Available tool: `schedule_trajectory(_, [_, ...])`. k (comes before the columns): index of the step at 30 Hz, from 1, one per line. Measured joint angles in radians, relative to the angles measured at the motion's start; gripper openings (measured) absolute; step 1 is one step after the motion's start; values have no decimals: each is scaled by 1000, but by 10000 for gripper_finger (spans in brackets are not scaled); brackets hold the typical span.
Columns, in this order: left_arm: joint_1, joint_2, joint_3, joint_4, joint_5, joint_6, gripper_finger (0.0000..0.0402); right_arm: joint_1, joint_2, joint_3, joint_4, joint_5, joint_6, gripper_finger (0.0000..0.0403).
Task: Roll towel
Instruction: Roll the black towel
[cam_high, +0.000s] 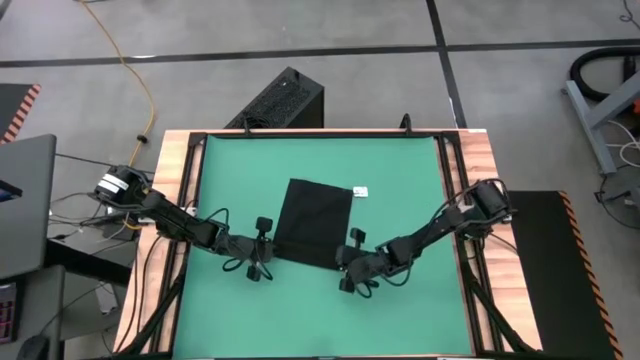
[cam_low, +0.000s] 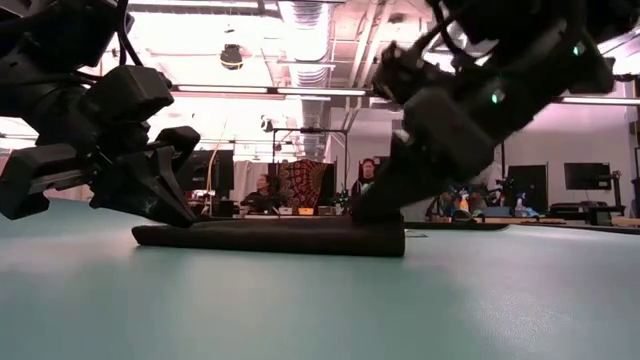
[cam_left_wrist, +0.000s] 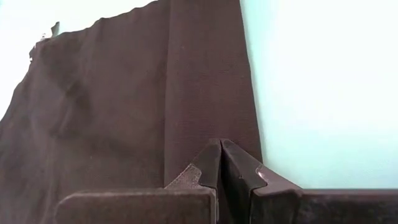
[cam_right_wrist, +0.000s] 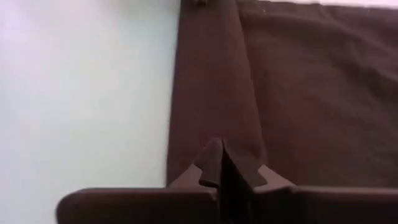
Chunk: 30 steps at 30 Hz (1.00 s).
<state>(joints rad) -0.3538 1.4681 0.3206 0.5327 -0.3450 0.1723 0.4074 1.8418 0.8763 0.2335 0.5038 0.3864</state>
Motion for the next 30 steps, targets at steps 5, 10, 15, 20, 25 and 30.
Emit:
schedule_trajectory(5, [0, 0, 0, 5, 0, 16, 0, 6, 43, 0, -27, 9, 82, 17])
schedule_trajectory(10, [15, 0, 0, 81, 19, 79, 0, 25, 44, 0, -38, 22, 114, 24])
schedule_trajectory(15, [76, 4, 0, 117, 158, 147, 0, 33, 44, 1, -56, 25, 111, 25])
schedule_trajectory(20, [147, 7, 0, 136, 292, 153, 0, 45, 43, 2, -68, 26, 111, 21])
schedule_trajectory(25, [196, 24, -2, 147, 331, 151, 0, 57, 43, 1, -68, 26, 111, 24])
schedule_trajectory(30, [200, 117, -17, 226, 377, 117, 0, 57, 43, 1, -69, 25, 111, 23])
